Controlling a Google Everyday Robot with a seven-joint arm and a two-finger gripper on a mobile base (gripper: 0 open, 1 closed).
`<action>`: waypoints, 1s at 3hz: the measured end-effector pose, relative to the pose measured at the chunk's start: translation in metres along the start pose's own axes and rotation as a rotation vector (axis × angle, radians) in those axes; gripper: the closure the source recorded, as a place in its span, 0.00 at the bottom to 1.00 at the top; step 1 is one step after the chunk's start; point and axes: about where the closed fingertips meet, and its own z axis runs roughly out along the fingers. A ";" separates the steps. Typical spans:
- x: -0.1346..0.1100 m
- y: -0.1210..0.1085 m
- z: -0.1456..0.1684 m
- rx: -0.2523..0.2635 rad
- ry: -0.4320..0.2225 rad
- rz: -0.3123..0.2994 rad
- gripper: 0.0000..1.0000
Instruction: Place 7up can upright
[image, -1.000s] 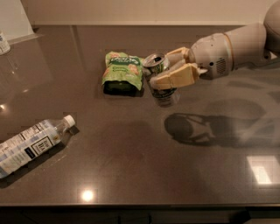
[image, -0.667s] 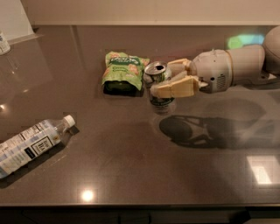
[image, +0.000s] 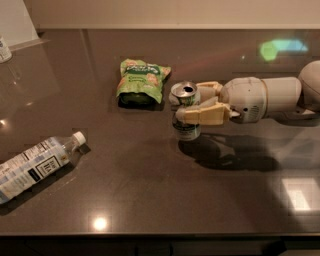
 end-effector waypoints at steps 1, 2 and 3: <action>0.007 0.000 -0.001 0.002 -0.032 -0.006 1.00; 0.011 0.000 -0.001 0.004 -0.057 -0.017 1.00; 0.017 -0.001 0.000 0.006 -0.065 -0.022 0.83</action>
Offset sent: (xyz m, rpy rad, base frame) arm 0.0007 -0.0083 -0.0179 0.0864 -0.0358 -0.0173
